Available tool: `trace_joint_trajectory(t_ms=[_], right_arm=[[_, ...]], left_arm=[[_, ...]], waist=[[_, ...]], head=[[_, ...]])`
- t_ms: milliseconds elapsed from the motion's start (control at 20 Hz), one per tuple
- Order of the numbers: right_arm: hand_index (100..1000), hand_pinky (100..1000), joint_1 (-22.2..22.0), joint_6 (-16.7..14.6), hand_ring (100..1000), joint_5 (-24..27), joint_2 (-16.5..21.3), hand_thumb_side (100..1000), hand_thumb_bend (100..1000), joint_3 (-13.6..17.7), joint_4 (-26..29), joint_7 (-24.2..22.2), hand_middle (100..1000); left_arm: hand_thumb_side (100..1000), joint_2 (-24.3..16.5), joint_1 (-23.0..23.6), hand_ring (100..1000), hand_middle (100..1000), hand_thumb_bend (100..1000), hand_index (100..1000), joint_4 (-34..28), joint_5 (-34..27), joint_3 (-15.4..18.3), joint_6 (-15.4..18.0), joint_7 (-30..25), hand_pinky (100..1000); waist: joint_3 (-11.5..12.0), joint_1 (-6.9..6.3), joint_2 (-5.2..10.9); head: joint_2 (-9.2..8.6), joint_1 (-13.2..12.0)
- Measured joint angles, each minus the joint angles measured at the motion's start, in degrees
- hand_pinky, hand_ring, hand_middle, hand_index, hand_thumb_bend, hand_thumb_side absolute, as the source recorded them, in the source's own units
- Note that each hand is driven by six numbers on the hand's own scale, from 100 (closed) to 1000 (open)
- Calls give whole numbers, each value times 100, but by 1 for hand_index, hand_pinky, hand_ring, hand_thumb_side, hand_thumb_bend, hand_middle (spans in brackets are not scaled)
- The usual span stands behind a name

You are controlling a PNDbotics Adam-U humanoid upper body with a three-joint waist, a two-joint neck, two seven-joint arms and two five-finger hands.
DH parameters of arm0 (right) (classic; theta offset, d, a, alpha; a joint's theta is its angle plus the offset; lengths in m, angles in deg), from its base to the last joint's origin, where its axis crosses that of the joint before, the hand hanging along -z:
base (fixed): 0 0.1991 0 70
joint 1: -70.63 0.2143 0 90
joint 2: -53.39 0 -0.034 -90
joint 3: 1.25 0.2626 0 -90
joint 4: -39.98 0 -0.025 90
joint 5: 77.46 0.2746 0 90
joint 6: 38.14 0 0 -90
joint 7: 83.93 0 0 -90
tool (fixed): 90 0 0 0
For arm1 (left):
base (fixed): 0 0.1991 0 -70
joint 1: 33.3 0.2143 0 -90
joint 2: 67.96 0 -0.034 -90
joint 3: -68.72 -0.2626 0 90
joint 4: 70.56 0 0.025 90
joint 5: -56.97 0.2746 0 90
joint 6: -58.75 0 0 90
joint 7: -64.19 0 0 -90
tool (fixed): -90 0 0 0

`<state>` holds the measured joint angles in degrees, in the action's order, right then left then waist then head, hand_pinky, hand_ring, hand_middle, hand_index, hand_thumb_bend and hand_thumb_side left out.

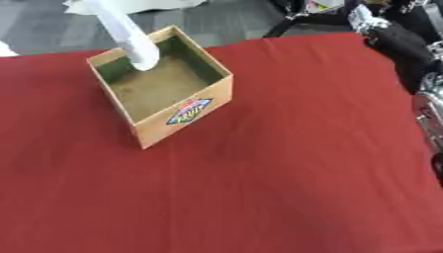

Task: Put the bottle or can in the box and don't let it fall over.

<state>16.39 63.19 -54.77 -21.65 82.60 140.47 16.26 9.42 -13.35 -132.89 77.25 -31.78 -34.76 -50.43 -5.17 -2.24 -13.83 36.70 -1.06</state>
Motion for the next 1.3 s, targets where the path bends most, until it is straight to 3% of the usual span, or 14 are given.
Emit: trace_joint_trajectory(t_ms=[150, 250, 400, 600, 900, 1050, 1300], right_arm=[[852, 806, 10, 6, 795, 0, -46, 286, 179, -28, 0, -13, 757], [852, 806, 46, 9, 795, 0, -51, 287, 178, -31, 0, -25, 757], [853, 806, 51, 10, 795, 0, -58, 287, 179, -45, 0, -34, 757], [853, 806, 47, 9, 795, 0, -59, 288, 178, -59, -1, -37, 757], [852, 807, -60, 10, 795, 0, -56, 285, 178, -59, -4, -37, 757], [852, 806, -163, 9, 795, 0, -40, 281, 179, -51, -5, -28, 757], [852, 806, -303, -20, 795, 0, -5, 278, 179, 19, -8, 29, 757]], left_arm=[[100, 43, 25, 595, 628, 175, 622, 50, 16, -29, 46, -45, 643], [230, 52, 57, 715, 739, 258, 723, 77, 49, -31, 97, -95, 718], [429, 52, 60, 758, 774, 351, 763, 90, 127, -27, 176, -114, 741], [420, 52, 63, 748, 763, 321, 753, 123, 190, -18, 245, -77, 726], [374, 38, 153, 716, 729, 165, 719, 47, -12, 63, 236, 31, 686], [380, -72, 302, 708, 724, 100, 708, -212, -247, 143, 190, 200, 667], [383, -302, 822, 667, 707, 100, 701, -910, -706, 503, 314, 599, 627]], waist=[[-22, -10, -12], [-29, -10, -30], [-28, -10, -30], [-9, -6, -27], [101, 24, 120], [225, 26, 227], [432, 66, 355]], head=[[0, -28], [0, -33], [1, -33], [43, -32], [115, 16], [196, 89], [347, 236]])
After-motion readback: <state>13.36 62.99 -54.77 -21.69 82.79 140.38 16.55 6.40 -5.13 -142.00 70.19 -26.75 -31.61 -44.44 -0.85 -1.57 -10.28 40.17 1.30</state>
